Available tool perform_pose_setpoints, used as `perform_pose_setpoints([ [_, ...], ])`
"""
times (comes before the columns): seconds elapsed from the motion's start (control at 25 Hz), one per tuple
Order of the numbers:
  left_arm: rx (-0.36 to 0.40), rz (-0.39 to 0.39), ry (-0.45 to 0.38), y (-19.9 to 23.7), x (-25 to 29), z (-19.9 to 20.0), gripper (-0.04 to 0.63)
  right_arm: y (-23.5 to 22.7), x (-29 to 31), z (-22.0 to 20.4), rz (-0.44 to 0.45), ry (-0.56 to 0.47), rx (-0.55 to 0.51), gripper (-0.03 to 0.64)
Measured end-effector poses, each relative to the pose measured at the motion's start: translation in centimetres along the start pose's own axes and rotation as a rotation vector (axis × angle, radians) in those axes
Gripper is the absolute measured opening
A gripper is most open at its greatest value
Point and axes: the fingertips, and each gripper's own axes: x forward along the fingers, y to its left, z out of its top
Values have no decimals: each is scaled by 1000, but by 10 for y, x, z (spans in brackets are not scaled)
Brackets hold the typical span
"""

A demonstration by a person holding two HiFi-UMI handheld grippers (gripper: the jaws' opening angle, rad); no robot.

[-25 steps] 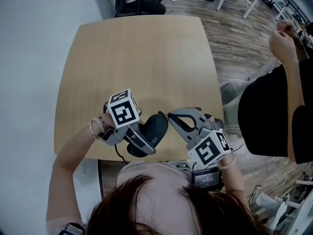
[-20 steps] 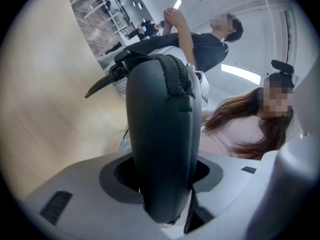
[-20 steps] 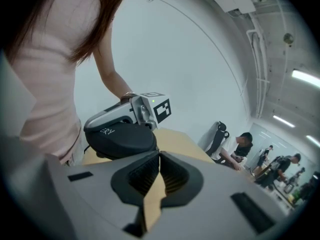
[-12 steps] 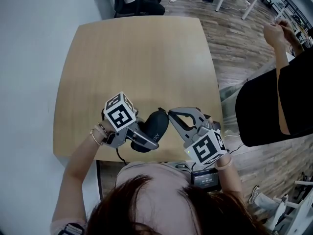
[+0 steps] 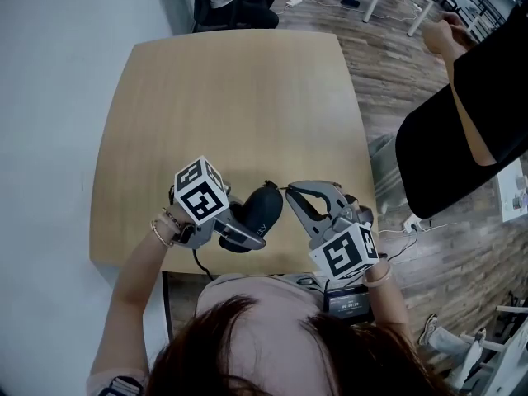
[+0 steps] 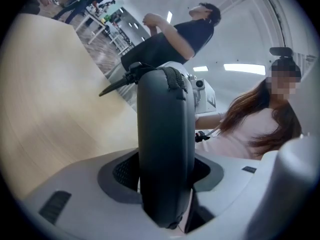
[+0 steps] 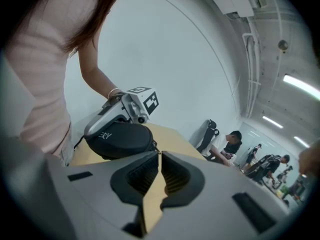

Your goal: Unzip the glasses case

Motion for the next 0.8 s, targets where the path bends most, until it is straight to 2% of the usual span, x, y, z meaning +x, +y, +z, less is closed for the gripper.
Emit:
perform_pose_setpoints([
  [0.2, 5, 26, -8, 12, -27, -2, 235, -19, 14, 1, -44, 15, 26, 20],
  [0.32, 12, 41, -54, 11, -24, 0, 235, -19, 5, -4, -63, 14, 50, 20],
  [0.44, 55, 79, -117, 7, -20, 8, 235, -16, -10, -11, -75, 12, 90, 20],
  [0.56, 91, 119, -209, 9, -29, 18, 235, -19, -13, -17, -95, 6, 148, 20],
  [0.8, 185, 251, -470, 11, -61, 43, 235, -32, -20, -20, -138, -17, 281, 20],
])
